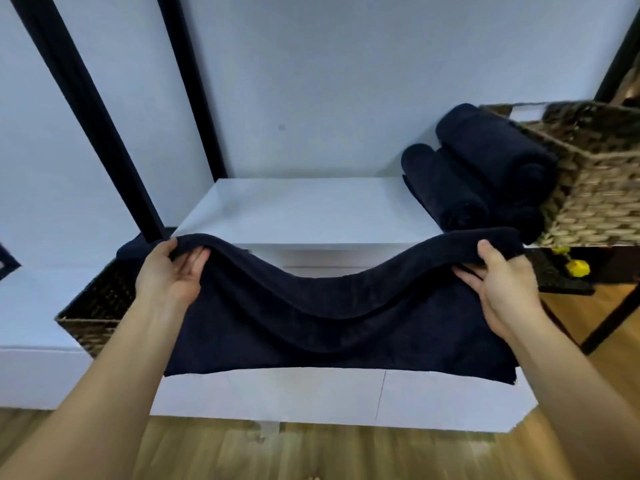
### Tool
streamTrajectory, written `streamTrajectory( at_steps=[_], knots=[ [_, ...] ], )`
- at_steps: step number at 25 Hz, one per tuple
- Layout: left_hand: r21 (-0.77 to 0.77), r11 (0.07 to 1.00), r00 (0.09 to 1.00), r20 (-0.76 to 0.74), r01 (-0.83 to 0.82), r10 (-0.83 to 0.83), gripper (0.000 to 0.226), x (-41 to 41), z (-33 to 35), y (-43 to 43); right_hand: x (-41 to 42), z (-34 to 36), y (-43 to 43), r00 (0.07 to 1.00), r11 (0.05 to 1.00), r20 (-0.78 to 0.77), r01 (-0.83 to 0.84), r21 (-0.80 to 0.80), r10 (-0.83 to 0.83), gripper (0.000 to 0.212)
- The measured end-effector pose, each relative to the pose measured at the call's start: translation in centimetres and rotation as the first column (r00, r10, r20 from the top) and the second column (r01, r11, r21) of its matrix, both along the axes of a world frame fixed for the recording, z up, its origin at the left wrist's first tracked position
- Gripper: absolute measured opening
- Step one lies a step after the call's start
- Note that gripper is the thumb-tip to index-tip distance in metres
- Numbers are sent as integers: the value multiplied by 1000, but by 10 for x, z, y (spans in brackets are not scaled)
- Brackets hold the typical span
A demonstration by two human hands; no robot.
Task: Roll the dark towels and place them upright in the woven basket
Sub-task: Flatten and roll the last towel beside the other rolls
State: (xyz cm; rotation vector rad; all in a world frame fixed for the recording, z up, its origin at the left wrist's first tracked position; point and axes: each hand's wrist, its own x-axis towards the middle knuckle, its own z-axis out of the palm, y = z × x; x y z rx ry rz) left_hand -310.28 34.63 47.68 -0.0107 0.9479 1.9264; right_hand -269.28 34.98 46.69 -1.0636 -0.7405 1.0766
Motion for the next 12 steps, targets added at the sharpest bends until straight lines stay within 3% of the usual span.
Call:
streamTrajectory(
  at_steps=[3, 5, 7, 9, 10, 11, 12],
  knots=[
    [35, 999, 1000, -3, 6, -6, 9, 7, 26, 13, -20, 22, 22, 999, 998, 27, -45, 43, 44, 12],
    [125, 992, 998, -39, -35, 40, 14, -1, 58, 38, -25, 56, 50, 997, 991, -75, -3, 137, 14, 12],
    [219, 971, 990, -83, -91, 112, 20, -22, 87, 80, -24, 87, 100, 987, 985, -159, 37, 167, -10, 34],
    [239, 970, 967, -236, -36, 94, 32, -29, 104, 126, -35, 105, 152, 994, 995, -101, -20, 95, 30, 52],
    [160, 986, 909, -416, 42, 29, 42, -28, 97, 147, -46, 102, 171, 993, 997, 98, -70, 45, 65, 52],
    [-17, 995, 754, -652, 100, -87, 51, -24, 77, 164, -55, 86, 186, 904, 993, 413, -119, -14, 114, 53],
    [-230, 963, 455, -849, 140, -269, 56, -17, 49, 172, -64, 63, 195, 689, 979, 698, -182, -95, 196, 56]
  ],
)
